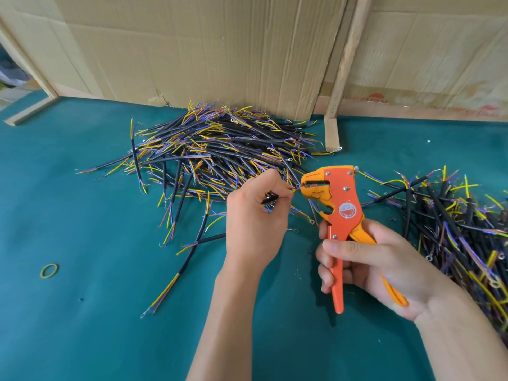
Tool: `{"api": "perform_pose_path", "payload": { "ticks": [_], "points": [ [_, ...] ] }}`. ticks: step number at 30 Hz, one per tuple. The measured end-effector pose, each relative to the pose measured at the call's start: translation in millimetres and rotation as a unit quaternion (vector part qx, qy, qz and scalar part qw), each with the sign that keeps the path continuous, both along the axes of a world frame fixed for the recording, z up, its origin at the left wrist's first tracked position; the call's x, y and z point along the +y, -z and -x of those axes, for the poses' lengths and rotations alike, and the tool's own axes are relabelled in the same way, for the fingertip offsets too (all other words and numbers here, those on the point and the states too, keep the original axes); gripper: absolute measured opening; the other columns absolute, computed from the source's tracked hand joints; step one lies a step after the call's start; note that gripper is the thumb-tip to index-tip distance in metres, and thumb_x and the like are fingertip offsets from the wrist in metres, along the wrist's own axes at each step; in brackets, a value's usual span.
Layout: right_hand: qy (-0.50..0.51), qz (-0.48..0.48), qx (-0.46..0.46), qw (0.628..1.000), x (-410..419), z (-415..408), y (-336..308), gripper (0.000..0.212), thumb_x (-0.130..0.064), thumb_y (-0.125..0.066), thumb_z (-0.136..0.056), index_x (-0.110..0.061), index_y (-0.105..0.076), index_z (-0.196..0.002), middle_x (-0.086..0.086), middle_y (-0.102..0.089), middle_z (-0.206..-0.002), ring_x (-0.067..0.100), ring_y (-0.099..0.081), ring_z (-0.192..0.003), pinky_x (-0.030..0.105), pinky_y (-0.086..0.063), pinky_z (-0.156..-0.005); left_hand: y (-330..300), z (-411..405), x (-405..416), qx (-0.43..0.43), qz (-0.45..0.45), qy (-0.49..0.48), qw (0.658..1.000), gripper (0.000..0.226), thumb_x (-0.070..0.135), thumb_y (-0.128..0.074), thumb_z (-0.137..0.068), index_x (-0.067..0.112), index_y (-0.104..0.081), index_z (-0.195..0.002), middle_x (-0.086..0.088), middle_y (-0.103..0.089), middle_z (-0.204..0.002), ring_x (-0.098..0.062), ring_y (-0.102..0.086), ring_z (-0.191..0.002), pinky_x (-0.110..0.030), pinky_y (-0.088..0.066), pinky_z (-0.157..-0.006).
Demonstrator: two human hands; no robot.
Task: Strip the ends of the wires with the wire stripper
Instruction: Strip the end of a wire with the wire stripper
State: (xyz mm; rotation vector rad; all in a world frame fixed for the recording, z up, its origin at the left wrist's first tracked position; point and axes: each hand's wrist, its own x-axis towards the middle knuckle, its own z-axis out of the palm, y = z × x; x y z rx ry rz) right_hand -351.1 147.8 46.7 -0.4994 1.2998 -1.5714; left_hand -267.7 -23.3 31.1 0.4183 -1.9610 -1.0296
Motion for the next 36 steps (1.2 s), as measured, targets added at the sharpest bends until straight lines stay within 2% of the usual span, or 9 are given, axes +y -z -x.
{"api": "perform_pose_path", "payload": {
  "ticks": [10,15,17,20,23,25,28,32,36],
  "points": [
    [-0.011,-0.006,0.008,1.0,-1.0,0.5,1.1,0.02,-0.012,-0.079,-0.076,-0.01,-0.069,-0.092,0.018,-0.055,-0.075,0.036,-0.056,-0.062,0.045,-0.055,-0.062,1.7,0.3,-1.0,-0.003,-0.015,0.003,1.0,0.017,-0.01,-0.071,-0.079,0.004,-0.064,-0.072,0.006,-0.071,-0.078,-0.001,-0.063,-0.075,-0.017,-0.048,-0.073],
    [-0.01,-0.004,0.008,1.0,-2.1,-1.4,0.4,0.018,-0.015,-0.079,-0.077,-0.012,-0.063,-0.085,0.013,-0.049,-0.069,0.03,-0.049,-0.054,0.04,-0.05,-0.053,1.2,-0.3,-0.9,0.004,-0.028,0.008,1.0,0.018,-0.012,-0.072,-0.078,0.002,-0.064,-0.071,0.008,-0.07,-0.076,0.003,-0.061,-0.072,-0.008,-0.042,-0.069],
    [0.015,-0.004,0.008,1.0,-5.5,-3.9,1.7,0.022,-0.019,-0.079,-0.077,-0.013,-0.057,-0.078,0.009,-0.041,-0.062,0.024,-0.041,-0.045,0.034,-0.042,-0.045,1.4,-0.3,-0.7,0.006,-0.04,0.013,0.999,0.019,-0.011,-0.072,-0.078,0.004,-0.064,-0.071,0.007,-0.069,-0.073,-0.001,-0.059,-0.066,-0.012,-0.042,-0.064],
    [0.045,-0.004,0.016,0.999,-12.8,-10.7,3.4,0.032,-0.024,-0.077,-0.08,-0.017,-0.049,-0.068,0.004,-0.032,-0.056,0.017,-0.031,-0.037,0.026,-0.034,-0.041,1.0,-0.3,-1.5,0.005,-0.06,0.01,0.998,0.019,-0.005,-0.074,-0.081,0.008,-0.064,-0.071,0.006,-0.069,-0.073,-0.014,-0.052,-0.06,-0.025,-0.045,-0.059],
    [0.05,-0.007,0.021,0.998,-15.2,-13.3,3.8,0.037,-0.025,-0.079,-0.079,-0.017,-0.045,-0.065,0.004,-0.029,-0.056,0.016,-0.028,-0.035,0.024,-0.033,-0.04,1.8,-0.6,-4.2,0.02,-0.074,0.008,0.997,0.021,-0.003,-0.075,-0.082,0.01,-0.064,-0.071,0.01,-0.069,-0.072,-0.016,-0.053,-0.061,-0.026,-0.044,-0.06],
    [0.039,-0.006,0.01,0.999,-14.6,-11.7,3.6,0.035,-0.022,-0.08,-0.077,-0.016,-0.047,-0.068,0.005,-0.031,-0.057,0.018,-0.03,-0.036,0.025,-0.034,-0.041,1.5,0.1,-2.9,0.02,-0.077,0.004,0.997,0.021,-0.003,-0.075,-0.082,0.011,-0.064,-0.071,0.011,-0.069,-0.073,-0.016,-0.052,-0.062,-0.027,-0.044,-0.06],
    [0.036,0.024,-0.029,0.999,-12.2,-8.6,2.7,0.022,-0.013,-0.08,-0.075,-0.011,-0.061,-0.085,0.013,-0.047,-0.066,0.028,-0.049,-0.049,0.038,-0.047,-0.048,1.9,2.3,-0.5,0.015,-0.079,-0.002,0.997,0.019,-0.002,-0.073,-0.083,0.01,-0.064,-0.072,0.011,-0.069,-0.074,-0.012,-0.049,-0.061,-0.027,-0.043,-0.061],
    [0.013,0.044,-0.048,0.998,-3.7,-2.1,3.3,0.041,-0.011,-0.089,-0.068,-0.008,-0.068,-0.103,0.027,-0.063,-0.09,0.041,-0.063,-0.074,0.052,-0.057,-0.07,3.5,2.3,-2.3,0.019,-0.077,-0.01,0.997,0.018,0.0,-0.072,-0.084,0.011,-0.064,-0.073,0.011,-0.069,-0.075,-0.014,-0.052,-0.062,-0.028,-0.045,-0.061],
    [0.001,0.032,-0.039,0.999,-3.2,-0.6,3.9,0.044,-0.011,-0.089,-0.067,-0.007,-0.069,-0.106,0.031,-0.064,-0.094,0.043,-0.064,-0.077,0.054,-0.057,-0.072,1.6,2.0,-0.5,0.018,-0.077,-0.013,0.997,0.019,-0.001,-0.073,-0.084,0.012,-0.064,-0.073,0.013,-0.071,-0.079,-0.009,-0.062,-0.069,-0.022,-0.05,-0.066]
  ]
}}
